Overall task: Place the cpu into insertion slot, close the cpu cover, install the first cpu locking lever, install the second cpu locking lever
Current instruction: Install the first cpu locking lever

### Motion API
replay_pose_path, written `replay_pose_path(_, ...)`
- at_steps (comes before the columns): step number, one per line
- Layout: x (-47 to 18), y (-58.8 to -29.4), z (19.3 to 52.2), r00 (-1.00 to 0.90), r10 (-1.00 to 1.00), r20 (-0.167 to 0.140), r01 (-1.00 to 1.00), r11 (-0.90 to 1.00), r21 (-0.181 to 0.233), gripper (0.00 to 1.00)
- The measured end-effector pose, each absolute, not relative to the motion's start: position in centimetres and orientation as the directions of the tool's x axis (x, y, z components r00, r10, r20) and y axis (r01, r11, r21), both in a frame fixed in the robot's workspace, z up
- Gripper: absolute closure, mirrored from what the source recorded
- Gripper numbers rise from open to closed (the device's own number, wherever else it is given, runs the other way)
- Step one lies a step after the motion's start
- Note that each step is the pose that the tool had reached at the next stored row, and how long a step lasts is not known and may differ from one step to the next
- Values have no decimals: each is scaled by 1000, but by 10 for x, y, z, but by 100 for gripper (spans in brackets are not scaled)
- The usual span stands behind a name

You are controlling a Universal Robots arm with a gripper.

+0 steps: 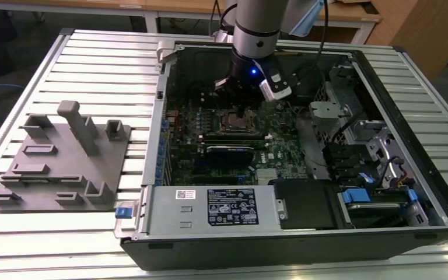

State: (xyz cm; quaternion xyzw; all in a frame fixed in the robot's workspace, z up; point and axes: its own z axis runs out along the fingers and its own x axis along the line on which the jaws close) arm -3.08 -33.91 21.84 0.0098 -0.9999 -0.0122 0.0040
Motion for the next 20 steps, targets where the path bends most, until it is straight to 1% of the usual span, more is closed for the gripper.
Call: replay_pose_path(20, -31, -339, 223, -1000, -20, 8, -20, 999, 25, 90)
